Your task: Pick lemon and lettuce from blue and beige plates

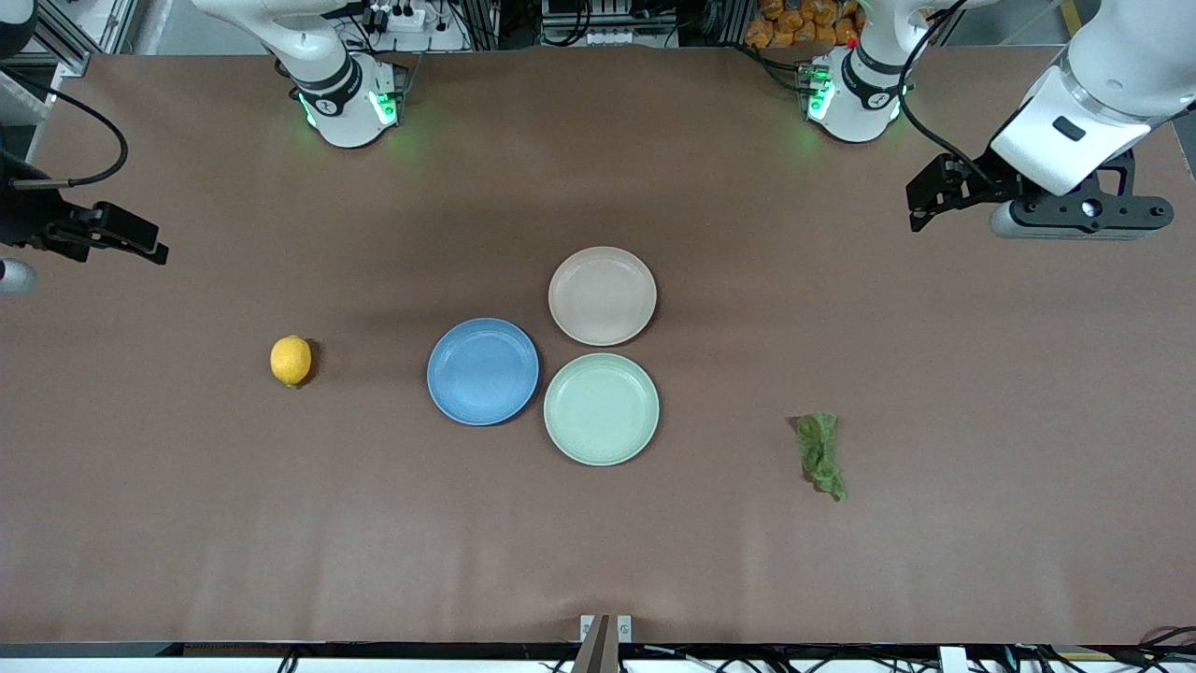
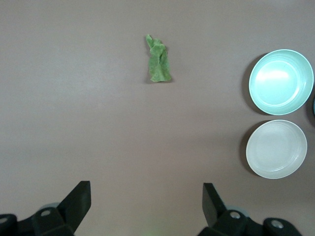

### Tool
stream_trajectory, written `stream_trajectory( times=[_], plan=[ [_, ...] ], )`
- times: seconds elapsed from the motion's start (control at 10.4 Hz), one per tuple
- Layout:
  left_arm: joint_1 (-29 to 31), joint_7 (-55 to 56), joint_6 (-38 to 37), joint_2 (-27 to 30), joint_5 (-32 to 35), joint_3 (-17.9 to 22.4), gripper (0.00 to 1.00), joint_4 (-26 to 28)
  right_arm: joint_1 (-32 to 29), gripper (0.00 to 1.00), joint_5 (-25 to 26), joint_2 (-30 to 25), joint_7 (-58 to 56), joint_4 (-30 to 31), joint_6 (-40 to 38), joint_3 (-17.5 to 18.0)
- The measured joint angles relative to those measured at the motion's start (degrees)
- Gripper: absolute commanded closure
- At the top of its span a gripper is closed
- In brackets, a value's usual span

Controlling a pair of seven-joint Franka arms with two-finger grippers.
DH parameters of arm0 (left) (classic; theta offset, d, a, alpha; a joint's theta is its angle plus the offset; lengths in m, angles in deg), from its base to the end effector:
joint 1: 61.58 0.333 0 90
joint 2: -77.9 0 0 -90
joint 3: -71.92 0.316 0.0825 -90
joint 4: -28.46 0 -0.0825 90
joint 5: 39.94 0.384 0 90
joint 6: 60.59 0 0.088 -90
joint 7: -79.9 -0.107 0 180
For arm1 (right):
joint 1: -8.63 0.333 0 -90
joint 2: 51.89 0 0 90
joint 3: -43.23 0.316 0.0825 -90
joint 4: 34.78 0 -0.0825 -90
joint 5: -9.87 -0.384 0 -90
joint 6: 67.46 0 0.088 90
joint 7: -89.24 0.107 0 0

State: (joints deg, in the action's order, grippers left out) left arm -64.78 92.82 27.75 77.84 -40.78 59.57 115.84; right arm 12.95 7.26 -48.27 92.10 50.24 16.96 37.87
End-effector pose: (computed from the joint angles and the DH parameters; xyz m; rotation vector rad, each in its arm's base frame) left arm 0.5318 -0.1496 0.6429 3.1224 -0.0725 0.0181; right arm 0.5641 -0.0032 0.6218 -3.0994 0.1013 0.1148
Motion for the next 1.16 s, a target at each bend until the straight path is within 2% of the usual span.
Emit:
stream_trajectory(
  times=[1.16],
  plan=[
    [0.02,0.0,0.0,0.0,0.0,0.0,0.0,-0.74,0.01,0.0,0.07,0.0,0.04,0.0,0.11,0.04]
  ],
)
